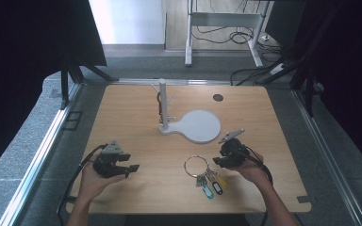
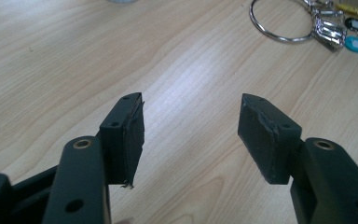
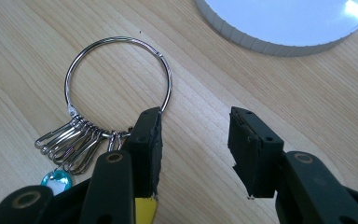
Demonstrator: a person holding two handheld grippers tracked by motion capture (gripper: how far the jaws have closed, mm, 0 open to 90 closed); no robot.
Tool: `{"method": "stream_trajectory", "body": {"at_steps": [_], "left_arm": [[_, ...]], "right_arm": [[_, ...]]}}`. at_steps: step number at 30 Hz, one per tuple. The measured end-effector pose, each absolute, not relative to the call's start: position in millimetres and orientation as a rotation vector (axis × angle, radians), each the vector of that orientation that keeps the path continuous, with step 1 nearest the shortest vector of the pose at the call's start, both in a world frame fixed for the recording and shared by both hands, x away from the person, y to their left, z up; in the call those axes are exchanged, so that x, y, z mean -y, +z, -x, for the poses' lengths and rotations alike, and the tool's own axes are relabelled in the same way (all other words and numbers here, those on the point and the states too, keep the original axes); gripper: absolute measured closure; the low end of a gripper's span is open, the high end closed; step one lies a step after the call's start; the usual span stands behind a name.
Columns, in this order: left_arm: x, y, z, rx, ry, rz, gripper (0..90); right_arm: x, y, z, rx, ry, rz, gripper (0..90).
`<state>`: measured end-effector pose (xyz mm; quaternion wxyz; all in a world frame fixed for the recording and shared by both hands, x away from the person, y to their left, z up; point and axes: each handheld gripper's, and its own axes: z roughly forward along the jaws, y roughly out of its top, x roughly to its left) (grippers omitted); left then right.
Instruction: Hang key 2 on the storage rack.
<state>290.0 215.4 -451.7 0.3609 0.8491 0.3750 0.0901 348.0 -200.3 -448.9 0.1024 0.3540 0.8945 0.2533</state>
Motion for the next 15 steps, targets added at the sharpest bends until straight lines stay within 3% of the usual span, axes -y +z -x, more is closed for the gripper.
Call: {"method": "stream_trajectory", "body": {"at_steps": [15], "left_arm": [[-217,-453,-291,-0.970,0.208,-2.159,41.8]], "right_arm": [[180,-457,-361,-2.717,0.671,-1.020,59.2]]}}
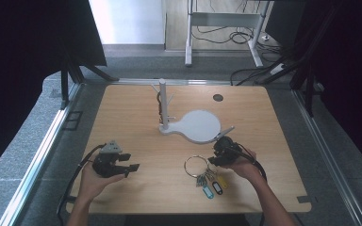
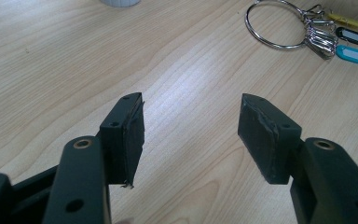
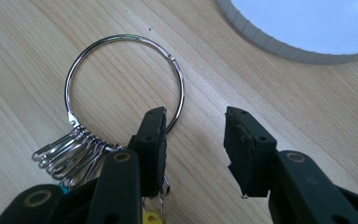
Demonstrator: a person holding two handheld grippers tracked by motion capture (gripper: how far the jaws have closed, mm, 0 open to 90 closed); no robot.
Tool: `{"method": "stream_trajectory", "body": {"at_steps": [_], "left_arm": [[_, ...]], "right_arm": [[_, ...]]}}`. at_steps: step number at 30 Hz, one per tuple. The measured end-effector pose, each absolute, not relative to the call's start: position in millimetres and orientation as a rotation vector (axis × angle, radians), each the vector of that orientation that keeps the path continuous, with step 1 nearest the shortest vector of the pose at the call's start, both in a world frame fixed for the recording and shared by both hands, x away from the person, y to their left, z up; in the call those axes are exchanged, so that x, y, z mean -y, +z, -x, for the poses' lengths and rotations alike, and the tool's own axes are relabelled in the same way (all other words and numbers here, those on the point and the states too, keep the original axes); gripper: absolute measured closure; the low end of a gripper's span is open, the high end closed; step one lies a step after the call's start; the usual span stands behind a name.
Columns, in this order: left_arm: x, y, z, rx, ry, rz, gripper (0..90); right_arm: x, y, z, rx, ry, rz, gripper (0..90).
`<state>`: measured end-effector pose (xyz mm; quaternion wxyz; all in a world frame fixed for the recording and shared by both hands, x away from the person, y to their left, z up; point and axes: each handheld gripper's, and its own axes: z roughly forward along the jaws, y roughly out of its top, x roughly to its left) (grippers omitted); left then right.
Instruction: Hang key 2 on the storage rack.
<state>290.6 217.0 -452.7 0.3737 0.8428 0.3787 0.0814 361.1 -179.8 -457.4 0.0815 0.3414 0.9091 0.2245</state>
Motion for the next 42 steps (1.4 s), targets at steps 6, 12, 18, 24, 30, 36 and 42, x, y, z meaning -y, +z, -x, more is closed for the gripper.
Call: {"method": "stream_trajectory", "body": {"at_steps": [6,12,18,24,30,36,42], "left_arm": [[-220,-453,-290,-0.975,0.208,-2.148,41.7],[-221,-453,-290,-0.980,0.206,-2.145,41.8],[-222,-452,-289,-0.978,0.207,-2.142,41.7],[-222,-452,-290,-0.973,0.198,-2.146,41.6],[-225,-451,-289,-0.974,0.195,-2.132,41.5],[-227,-452,-290,-0.970,0.180,-2.123,41.5],[-230,-449,-289,-0.953,0.154,-2.089,41.3]], "right_arm": [[170,-464,-367,-2.736,0.633,-1.015,61.3],[161,-464,-372,-2.750,0.596,-0.998,63.6],[152,-467,-377,-2.755,0.554,-0.983,64.3],[146,-471,-382,-2.771,0.531,-0.978,65.7],[137,-478,-385,-2.797,0.477,-0.948,67.7],[131,-481,-389,-2.814,0.444,-0.931,69.3],[124,-481,-391,-2.828,0.410,-0.903,76.3]]}}
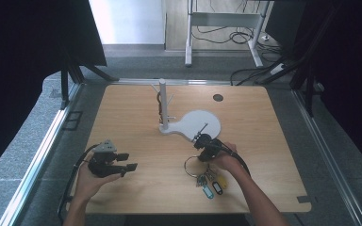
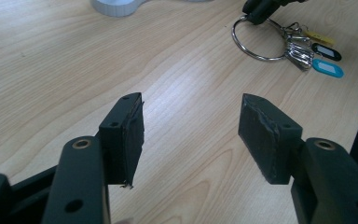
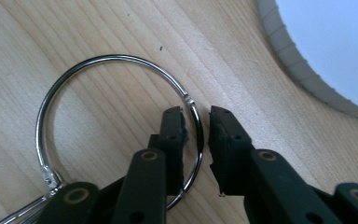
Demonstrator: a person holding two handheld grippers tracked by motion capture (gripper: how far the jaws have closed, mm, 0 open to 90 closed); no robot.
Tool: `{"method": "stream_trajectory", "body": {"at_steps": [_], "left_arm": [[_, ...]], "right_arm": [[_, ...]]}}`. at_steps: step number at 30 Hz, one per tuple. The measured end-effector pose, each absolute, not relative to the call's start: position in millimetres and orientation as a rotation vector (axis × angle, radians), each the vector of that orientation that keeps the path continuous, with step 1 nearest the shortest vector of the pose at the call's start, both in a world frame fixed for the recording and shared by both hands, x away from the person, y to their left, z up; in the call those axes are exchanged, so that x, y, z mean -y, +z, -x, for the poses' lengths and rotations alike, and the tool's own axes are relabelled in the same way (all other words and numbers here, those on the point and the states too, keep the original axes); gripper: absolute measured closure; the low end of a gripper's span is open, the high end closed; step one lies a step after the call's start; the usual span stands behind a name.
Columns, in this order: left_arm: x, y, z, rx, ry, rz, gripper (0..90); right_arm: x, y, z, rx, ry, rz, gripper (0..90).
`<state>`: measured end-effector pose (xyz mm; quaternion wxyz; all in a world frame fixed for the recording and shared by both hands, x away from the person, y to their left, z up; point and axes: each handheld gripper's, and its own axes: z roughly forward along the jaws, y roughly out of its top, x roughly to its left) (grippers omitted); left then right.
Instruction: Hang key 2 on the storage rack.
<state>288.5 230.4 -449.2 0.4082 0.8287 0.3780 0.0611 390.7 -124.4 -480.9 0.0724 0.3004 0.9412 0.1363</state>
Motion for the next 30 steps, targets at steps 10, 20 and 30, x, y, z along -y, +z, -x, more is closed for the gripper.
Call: {"method": "stream_trajectory", "body": {"at_steps": [10,20,30], "left_arm": [[-229,-449,-288,-0.955,0.154,-2.086,41.4],[-228,-450,-289,-0.956,0.158,-2.095,41.4],[-229,-452,-289,-0.968,0.156,-2.093,41.6]], "right_arm": [[128,-481,-396,-2.894,0.441,-0.993,85.3],[128,-480,-395,-2.897,0.427,-0.957,86.5],[134,-465,-393,-2.893,0.424,-0.951,86.8]]}}
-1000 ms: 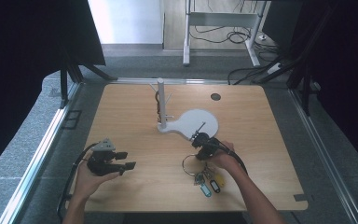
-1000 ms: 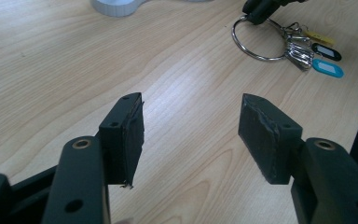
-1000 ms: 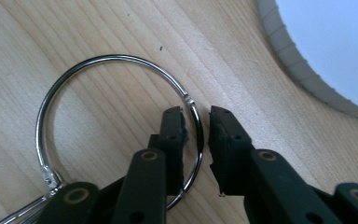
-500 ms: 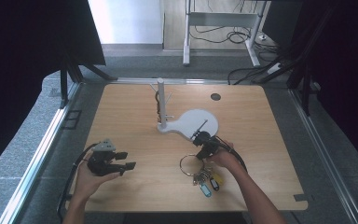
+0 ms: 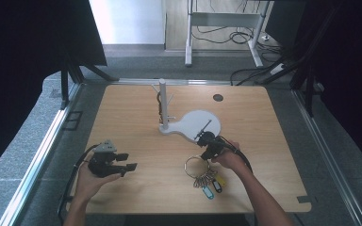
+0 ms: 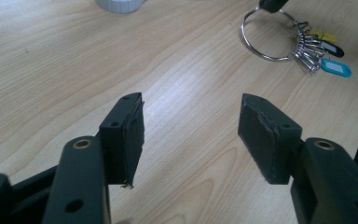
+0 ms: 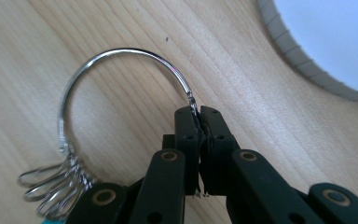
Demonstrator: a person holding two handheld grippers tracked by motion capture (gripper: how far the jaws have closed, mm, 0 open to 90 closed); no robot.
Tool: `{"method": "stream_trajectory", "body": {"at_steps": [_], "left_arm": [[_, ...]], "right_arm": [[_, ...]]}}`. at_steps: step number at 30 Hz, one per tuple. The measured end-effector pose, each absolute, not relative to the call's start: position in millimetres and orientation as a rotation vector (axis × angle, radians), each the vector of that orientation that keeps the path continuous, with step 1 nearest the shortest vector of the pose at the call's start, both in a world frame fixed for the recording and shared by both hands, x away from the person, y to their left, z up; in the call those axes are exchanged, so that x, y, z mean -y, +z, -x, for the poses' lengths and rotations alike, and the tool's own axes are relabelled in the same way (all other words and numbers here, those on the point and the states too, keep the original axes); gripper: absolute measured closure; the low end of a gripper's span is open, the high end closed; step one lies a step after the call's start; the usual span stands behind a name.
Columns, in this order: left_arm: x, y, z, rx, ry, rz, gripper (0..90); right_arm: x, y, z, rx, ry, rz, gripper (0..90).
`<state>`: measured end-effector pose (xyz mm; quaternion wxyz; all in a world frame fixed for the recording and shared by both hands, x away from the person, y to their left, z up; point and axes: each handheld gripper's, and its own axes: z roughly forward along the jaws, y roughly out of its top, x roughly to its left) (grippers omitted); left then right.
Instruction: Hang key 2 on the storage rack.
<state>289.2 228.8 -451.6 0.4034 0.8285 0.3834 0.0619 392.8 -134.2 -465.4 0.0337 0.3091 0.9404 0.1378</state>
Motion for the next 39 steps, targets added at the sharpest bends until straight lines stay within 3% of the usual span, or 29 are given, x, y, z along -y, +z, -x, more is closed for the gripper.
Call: {"method": "stream_trajectory", "body": {"at_steps": [10,39], "left_arm": [[-229,-452,-290,-0.968,0.151,-2.092,41.7],[-230,-452,-290,-0.970,0.145,-2.085,42.1]], "right_arm": [[138,-425,-385,-2.850,0.466,-0.904,87.6],[147,-366,-382,-2.785,0.523,-0.850,87.7]]}}
